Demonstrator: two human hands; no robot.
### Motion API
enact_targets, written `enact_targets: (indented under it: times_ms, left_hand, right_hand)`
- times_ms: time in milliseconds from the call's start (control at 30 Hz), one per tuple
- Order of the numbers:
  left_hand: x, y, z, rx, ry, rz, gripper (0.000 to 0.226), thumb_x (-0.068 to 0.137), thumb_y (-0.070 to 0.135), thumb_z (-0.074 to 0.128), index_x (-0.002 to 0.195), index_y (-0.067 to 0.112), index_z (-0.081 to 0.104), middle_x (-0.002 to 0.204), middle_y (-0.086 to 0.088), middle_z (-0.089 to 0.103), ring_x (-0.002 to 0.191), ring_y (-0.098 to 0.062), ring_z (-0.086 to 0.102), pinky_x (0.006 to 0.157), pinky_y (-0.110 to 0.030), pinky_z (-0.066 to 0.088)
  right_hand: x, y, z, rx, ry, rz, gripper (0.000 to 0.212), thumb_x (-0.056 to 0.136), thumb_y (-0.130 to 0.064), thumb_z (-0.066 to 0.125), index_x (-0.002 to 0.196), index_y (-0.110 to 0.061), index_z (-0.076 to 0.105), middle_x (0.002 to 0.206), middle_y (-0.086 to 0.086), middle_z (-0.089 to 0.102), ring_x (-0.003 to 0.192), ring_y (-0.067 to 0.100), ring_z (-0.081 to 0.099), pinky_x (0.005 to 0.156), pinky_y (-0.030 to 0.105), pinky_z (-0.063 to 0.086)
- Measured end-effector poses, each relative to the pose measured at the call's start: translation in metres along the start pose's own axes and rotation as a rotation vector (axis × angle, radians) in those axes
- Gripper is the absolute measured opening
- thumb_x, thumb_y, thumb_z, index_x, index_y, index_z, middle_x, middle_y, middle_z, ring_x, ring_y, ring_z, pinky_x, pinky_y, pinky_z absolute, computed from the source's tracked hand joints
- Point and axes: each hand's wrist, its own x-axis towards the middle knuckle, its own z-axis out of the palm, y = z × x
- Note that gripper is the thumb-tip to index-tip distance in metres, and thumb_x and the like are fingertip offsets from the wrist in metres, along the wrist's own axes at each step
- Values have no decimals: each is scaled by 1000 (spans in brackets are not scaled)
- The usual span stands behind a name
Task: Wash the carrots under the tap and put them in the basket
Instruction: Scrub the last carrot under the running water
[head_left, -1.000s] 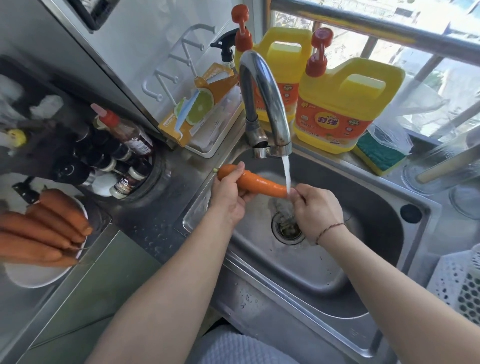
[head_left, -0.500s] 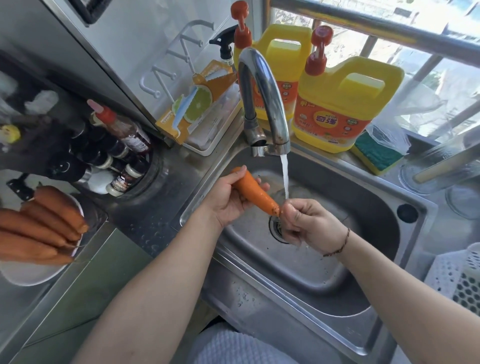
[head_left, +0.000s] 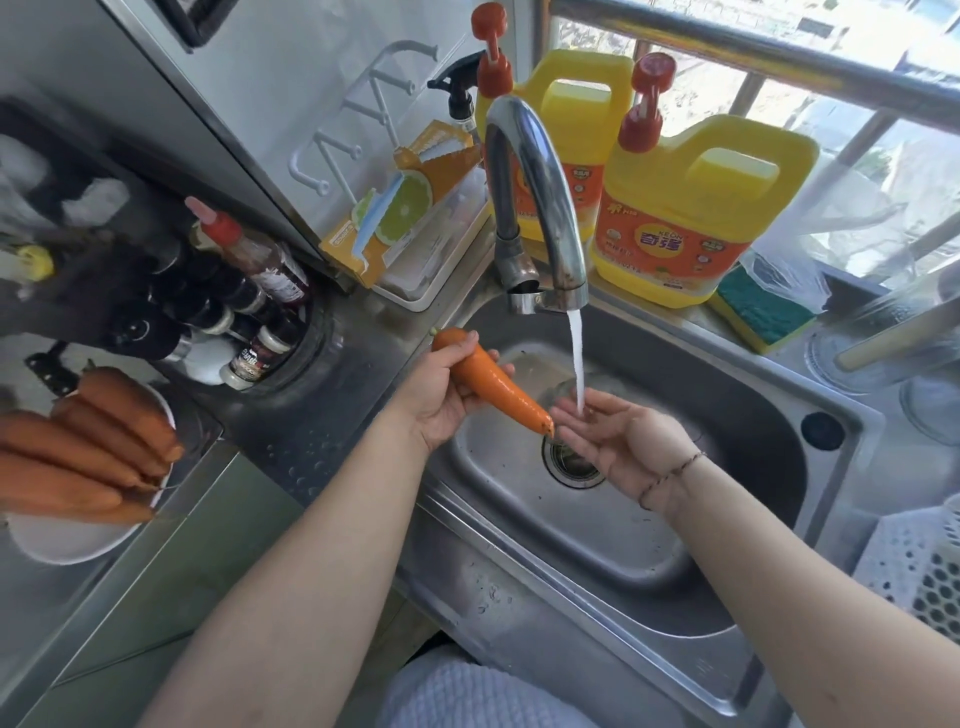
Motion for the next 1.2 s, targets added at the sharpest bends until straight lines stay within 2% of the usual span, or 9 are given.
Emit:
enact_targets:
  times_ms: [167,267,333,400,533,733,967,1100,1200]
  left_hand:
    - [0,1,-6,-25,-4,34,22,98,14,58,116,12,46,92,-14,69,89,-33,70,77,-45,61]
    - [3,-7,-2,-92,-20,47,30,96,8,58,122,14,44,98,-15,68,96,-35,69,79,-49,61]
    - [4,-15,4,-165,-63,45,34,94,7,58,124,15,44,103,-15,66,98,-35,69,78,-50,61]
    - [5,-23,8,-246,-126,57,38,87,7,61,121,17,49,107,-15,66,104,-37,67,84,-52,58]
    - [3,-24,8,-167,-261,76,42,84,5,60,122,20,52,123,-17,63,118,-37,59,92,-49,55]
    - [3,-15,9,203,-192,46,44,96,2,56,137,14,44,139,-21,56,116,-30,62,88,-36,59]
    - [12,-39,13,496,-199,200,88,59,11,89,128,32,39,129,-17,57,115,-30,61,101,-50,51]
    - [11,-43,21,631,-109,254,83,64,15,90,126,30,39,126,-5,53,113,-24,61,85,-42,60]
    - [12,-42,32,632,45,314,60,72,22,87,119,19,49,114,-6,61,102,-21,66,72,-38,62]
  right_hand:
    - [-1,1,2,-168,46,-29,70,71,11,45,137,-10,53,135,16,60,113,26,61,93,41,38]
    - [-2,3,5,-547,111,-158,70,52,-14,67,121,-25,69,138,13,58,118,21,61,98,35,47]
    - [-11,1,17,-645,122,-144,25,82,-29,66,107,-27,70,120,11,67,90,10,71,77,28,57]
    - [-16,0,21,-605,36,-40,30,102,-42,46,112,-19,62,102,13,73,73,22,73,60,34,59]
    - [-23,-2,12,-520,40,-194,30,103,-22,50,125,-4,58,76,11,65,61,23,60,50,31,51]
    - [-35,-3,3,-570,121,-343,31,84,1,72,112,-12,68,91,15,76,78,29,72,43,24,50]
    - [-33,0,-2,-741,147,-387,28,79,-4,79,92,-14,56,89,16,75,70,34,70,46,29,54]
    - [-30,4,-11,-808,217,-437,39,74,-5,84,102,-25,67,100,4,75,78,18,72,53,27,56]
    - [-26,5,-12,-877,252,-479,51,73,-8,85,117,-28,70,100,-2,76,59,-4,61,63,24,50]
